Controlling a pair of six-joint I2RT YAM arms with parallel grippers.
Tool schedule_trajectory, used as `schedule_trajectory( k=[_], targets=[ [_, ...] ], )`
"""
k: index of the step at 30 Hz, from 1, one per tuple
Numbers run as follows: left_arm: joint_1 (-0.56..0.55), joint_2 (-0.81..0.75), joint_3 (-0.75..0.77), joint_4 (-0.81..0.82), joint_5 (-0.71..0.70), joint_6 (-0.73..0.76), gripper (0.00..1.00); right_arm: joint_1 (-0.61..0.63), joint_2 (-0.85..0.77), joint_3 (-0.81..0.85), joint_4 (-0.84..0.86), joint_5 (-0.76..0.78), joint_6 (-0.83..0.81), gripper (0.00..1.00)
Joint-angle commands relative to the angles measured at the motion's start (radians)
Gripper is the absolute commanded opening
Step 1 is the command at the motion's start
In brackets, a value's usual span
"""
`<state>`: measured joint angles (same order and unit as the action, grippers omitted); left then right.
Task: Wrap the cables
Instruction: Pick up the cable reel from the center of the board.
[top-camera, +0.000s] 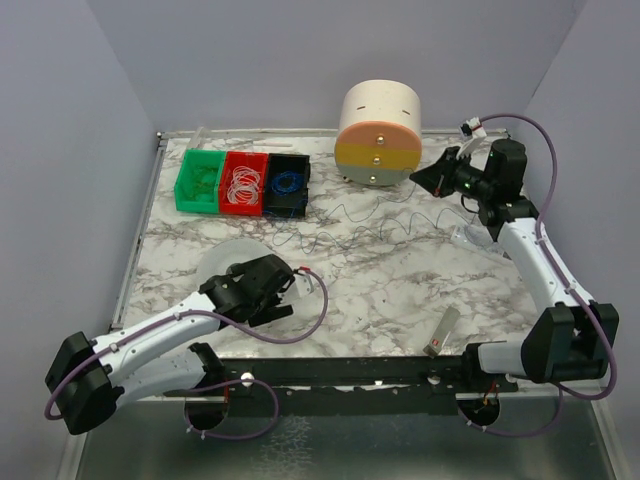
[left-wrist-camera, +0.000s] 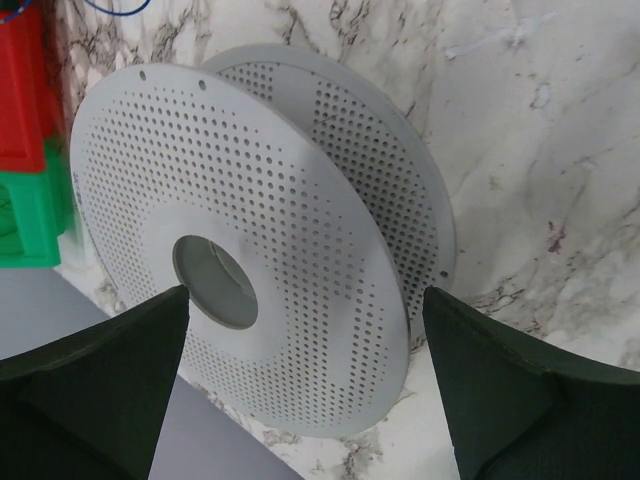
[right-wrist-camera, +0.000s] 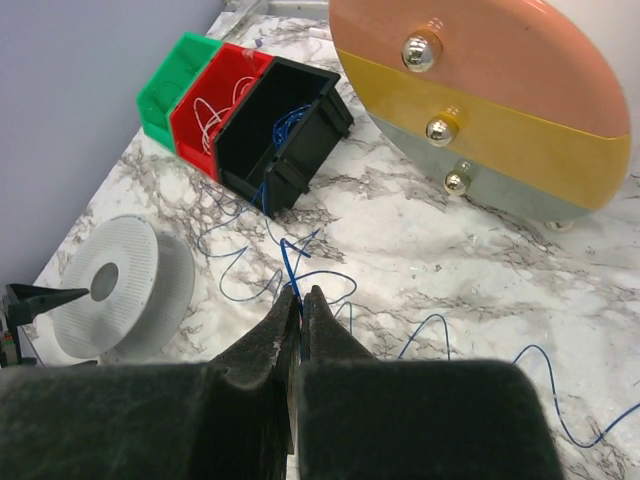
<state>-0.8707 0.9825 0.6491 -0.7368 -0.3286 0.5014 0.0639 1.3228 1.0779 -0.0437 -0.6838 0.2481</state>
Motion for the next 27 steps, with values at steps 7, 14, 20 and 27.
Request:
schedule_trajectory(
  k=[7,14,20,27],
  targets=[
    [-0.035,-0.041,-0.105,0.106,-0.220,-0.022,0.99,-0.028,0.016,0.021,-0.004,0.010,-0.015,0.01],
    [-0.036,-0.090,-0.155,0.143,-0.243,-0.016,0.99,-0.040,0.014,0.017,-0.001,0.007,-0.012,0.01],
    [-0.042,-0.145,-0.222,0.190,-0.284,0.018,0.95,-0.050,0.012,0.015,0.001,0.003,-0.007,0.01],
    [-0.056,-0.181,-0.281,0.244,-0.332,0.059,0.73,-0.058,0.009,0.010,0.008,-0.001,0.001,0.01]
  ],
)
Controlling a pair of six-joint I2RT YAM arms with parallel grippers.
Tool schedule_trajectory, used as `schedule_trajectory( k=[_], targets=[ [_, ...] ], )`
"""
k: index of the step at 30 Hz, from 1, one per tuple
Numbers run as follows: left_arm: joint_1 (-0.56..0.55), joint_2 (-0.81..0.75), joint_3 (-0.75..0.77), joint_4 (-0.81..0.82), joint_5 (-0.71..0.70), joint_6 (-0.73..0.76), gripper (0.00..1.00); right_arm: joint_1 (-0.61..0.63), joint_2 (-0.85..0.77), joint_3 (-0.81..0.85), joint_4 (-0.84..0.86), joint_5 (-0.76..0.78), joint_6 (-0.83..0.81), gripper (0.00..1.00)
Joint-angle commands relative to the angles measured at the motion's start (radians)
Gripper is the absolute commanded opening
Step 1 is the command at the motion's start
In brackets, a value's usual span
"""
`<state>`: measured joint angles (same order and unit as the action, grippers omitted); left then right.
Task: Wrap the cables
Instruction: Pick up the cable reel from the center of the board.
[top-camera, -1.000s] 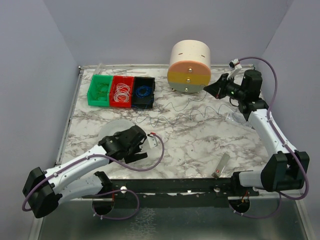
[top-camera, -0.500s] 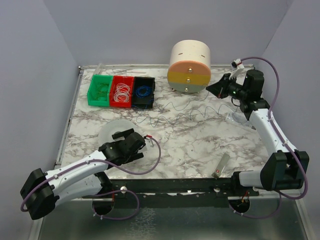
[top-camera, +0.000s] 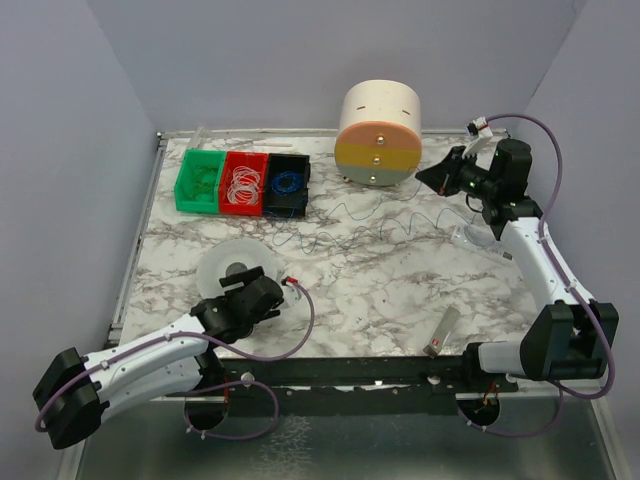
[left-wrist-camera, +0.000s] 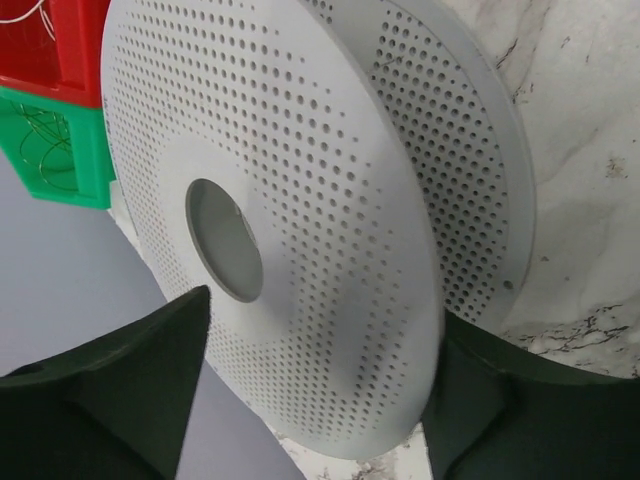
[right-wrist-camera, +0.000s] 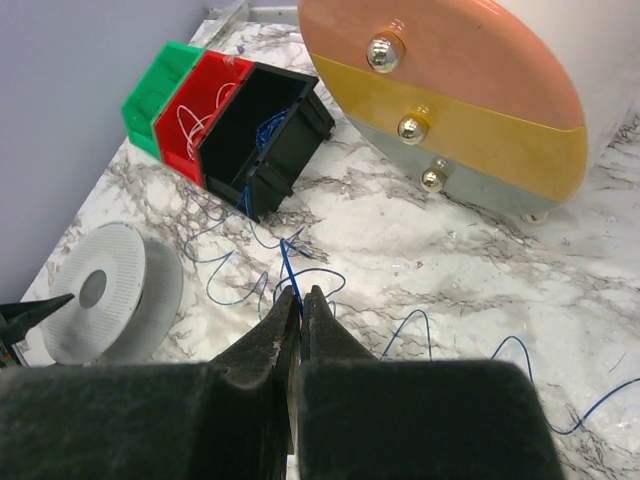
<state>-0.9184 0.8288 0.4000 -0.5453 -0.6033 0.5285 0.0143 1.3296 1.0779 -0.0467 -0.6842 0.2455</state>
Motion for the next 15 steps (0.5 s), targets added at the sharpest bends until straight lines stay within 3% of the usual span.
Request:
schedule_trajectory(
  k=[1,4,7,13,15],
  targets=[
    [-0.008,-0.031,-0.034,0.053,-0.054,0.028,0.68,-0.010,0.002,0.010,0.011,-0.001,0.006,0.00],
    [-0.010,-0.034,-0.024,0.053,-0.037,0.012,0.48,-0.008,0.003,0.009,0.014,-0.002,0.008,0.01],
    [-0.010,-0.029,0.000,0.050,-0.026,-0.004,0.37,-0.009,0.009,0.008,0.015,-0.002,0.013,0.01],
    [-0.008,-0.002,0.080,0.020,0.013,-0.035,0.30,-0.008,0.013,0.018,0.009,-0.004,0.019,0.00],
    [-0.009,0.013,0.118,0.000,0.031,-0.045,0.23,-0.009,0.008,0.024,0.003,-0.012,0.016,0.01]
  ],
)
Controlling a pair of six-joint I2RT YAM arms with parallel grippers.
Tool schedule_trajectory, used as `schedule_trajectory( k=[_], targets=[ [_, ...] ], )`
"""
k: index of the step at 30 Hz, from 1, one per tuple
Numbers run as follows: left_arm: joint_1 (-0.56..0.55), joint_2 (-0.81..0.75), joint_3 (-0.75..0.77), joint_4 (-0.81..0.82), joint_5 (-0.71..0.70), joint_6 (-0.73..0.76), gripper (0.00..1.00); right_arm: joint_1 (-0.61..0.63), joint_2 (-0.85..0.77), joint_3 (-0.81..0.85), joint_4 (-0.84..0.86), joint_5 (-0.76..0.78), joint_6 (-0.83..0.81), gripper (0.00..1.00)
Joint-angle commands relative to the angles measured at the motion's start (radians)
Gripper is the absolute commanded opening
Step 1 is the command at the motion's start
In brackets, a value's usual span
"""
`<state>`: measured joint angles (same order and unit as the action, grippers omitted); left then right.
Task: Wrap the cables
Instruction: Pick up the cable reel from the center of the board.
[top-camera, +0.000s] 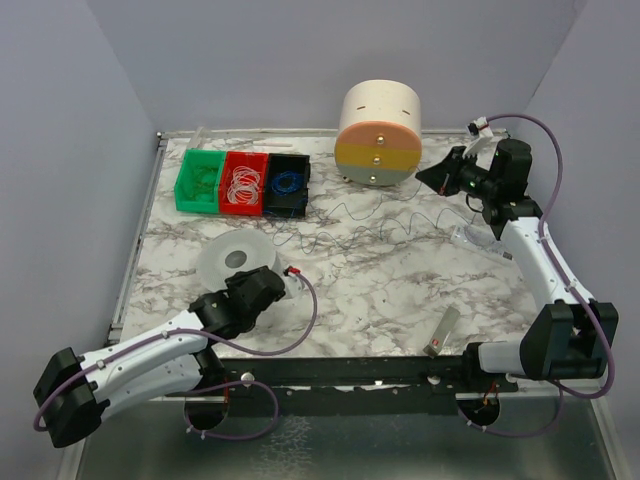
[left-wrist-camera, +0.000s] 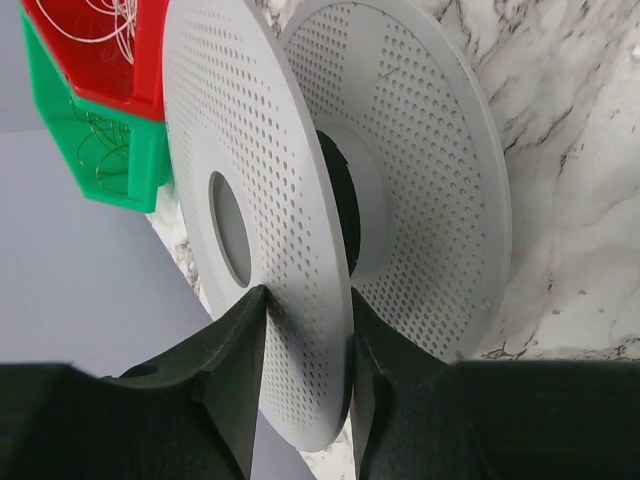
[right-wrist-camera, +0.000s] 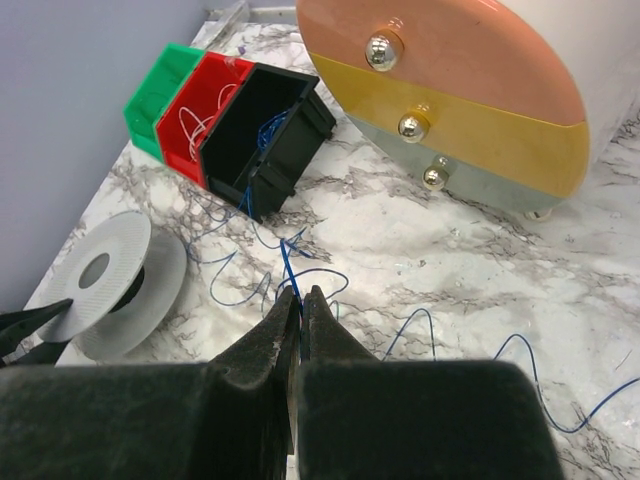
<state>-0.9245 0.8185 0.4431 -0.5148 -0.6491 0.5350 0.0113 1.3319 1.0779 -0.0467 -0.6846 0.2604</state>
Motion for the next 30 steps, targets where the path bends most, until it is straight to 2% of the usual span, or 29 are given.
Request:
schedule_trajectory(
  k=[1,3,8,19,30],
  targets=[
    [-0.002,0.031,0.094,-0.040,0.088,-0.058,0.19,-0.006,0.002,0.027,0.003,-0.018,-0.002,0.01],
    [-0.003,0.052,0.139,-0.058,0.112,-0.066,0.11,-0.006,-0.006,0.028,0.007,-0.040,-0.007,0.01],
    [-0.002,0.111,0.241,-0.085,0.189,-0.087,0.00,-0.005,-0.017,0.052,-0.009,-0.121,-0.042,0.01],
    [-0.001,0.228,0.490,-0.133,0.343,-0.179,0.00,-0.006,-0.028,0.080,-0.058,-0.262,-0.136,0.01],
    [0.054,0.337,0.668,-0.138,0.462,-0.303,0.00,-0.007,-0.025,0.105,-0.121,-0.277,-0.173,0.01]
  ],
)
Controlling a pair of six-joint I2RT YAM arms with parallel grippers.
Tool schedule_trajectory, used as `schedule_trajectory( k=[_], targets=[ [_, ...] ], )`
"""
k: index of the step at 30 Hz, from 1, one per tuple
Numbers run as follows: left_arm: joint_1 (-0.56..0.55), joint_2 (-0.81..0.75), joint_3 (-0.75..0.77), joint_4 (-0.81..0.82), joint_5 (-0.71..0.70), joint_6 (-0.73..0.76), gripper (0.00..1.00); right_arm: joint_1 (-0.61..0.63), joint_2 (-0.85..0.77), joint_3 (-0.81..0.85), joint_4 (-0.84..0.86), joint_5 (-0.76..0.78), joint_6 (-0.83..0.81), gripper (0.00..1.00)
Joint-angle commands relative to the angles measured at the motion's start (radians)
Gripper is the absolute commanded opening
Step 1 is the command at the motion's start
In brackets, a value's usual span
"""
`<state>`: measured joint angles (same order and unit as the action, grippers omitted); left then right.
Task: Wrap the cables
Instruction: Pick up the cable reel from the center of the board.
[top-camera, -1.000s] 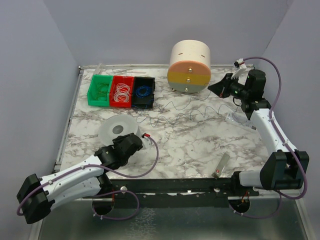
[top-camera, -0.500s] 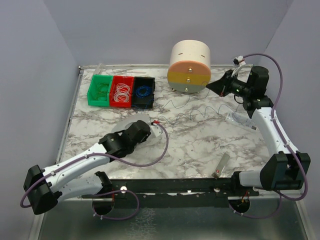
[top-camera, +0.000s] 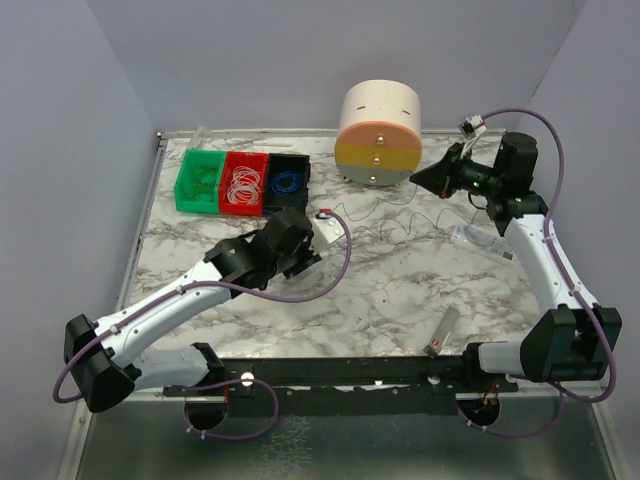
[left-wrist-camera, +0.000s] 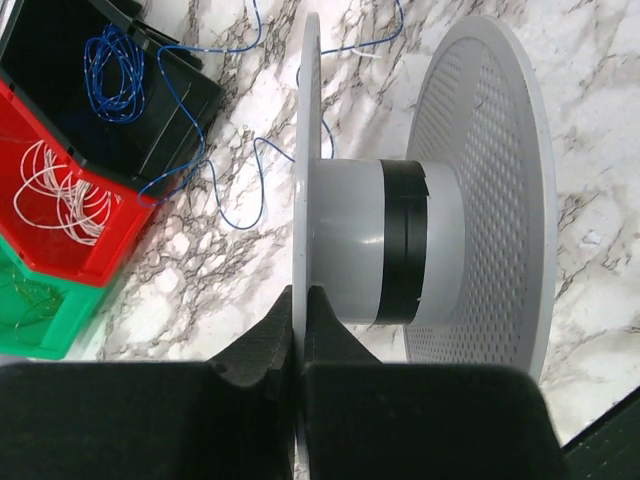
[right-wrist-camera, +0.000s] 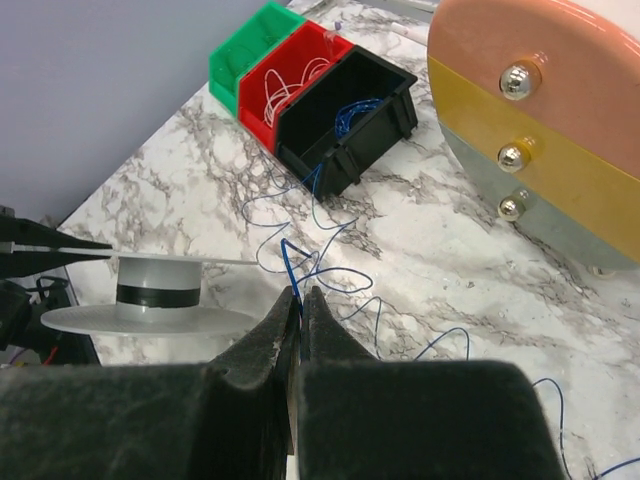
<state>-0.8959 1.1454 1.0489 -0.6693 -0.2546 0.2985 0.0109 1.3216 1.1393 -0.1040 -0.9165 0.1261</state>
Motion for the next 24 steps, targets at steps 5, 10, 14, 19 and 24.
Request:
schedule_trajectory(
  k=[5,10,14,19,24],
  targets=[
    [0.028,0.002,0.040,0.032,0.136,0.037,0.00,-0.006,0.006,0.059,-0.121,-0.139,-0.027,0.01],
    [0.028,0.004,0.008,0.035,0.245,0.200,0.00,0.009,0.059,0.099,-0.263,-0.202,-0.086,0.01],
    [0.031,0.019,0.008,0.026,0.373,0.274,0.00,0.012,0.068,0.086,-0.279,-0.235,-0.091,0.01],
    [0.035,0.048,0.028,0.019,0.435,0.340,0.00,0.034,0.079,0.107,-0.384,-0.241,-0.155,0.01],
    [0.055,0.088,0.055,0.014,0.442,0.387,0.00,0.057,0.069,0.111,-0.446,-0.218,-0.174,0.01]
  ],
)
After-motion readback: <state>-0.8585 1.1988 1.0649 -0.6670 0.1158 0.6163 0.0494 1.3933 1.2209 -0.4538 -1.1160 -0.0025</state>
